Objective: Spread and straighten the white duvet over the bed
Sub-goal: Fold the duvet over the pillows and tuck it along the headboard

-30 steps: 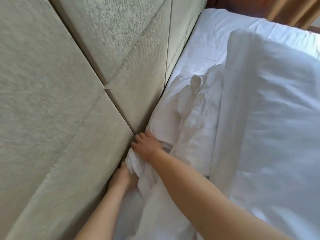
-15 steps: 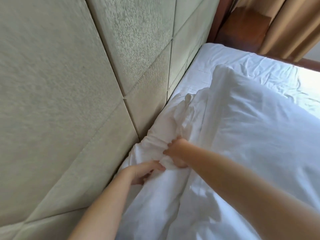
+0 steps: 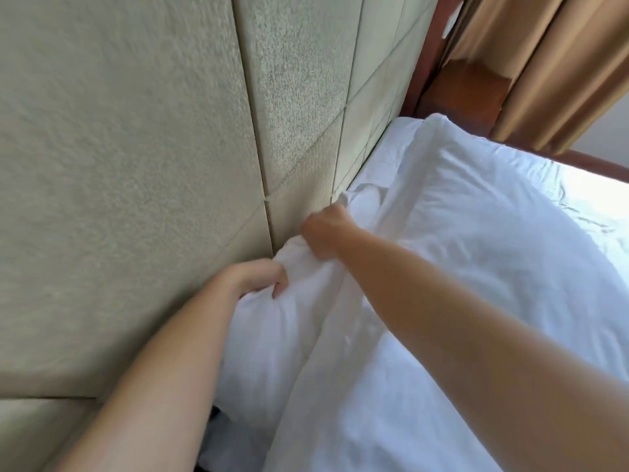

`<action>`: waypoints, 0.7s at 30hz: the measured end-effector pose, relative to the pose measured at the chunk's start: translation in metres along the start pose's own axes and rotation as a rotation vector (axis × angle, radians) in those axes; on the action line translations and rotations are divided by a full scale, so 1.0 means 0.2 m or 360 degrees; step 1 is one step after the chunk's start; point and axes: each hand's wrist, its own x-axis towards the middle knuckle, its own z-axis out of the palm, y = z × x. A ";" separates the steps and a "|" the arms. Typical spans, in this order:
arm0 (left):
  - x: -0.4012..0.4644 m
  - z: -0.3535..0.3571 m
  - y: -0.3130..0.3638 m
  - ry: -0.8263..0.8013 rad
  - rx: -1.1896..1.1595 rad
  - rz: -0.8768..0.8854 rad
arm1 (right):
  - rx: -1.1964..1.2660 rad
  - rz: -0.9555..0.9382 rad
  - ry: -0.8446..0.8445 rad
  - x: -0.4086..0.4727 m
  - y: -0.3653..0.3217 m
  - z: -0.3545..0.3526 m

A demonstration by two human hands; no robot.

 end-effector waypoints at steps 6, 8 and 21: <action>0.14 0.03 -0.11 0.0463 0.0596 -0.0129 | 0.0171 -0.0008 0.0151 0.16 -0.14 0.06; 0.29 0.19 -0.33 0.0456 0.0662 -0.0243 | 0.0220 -0.0090 -0.0013 0.17 -0.29 0.29; 0.54 0.44 -0.61 0.0607 0.0872 -0.0379 | 0.0282 -0.0046 0.0160 0.22 -0.37 0.59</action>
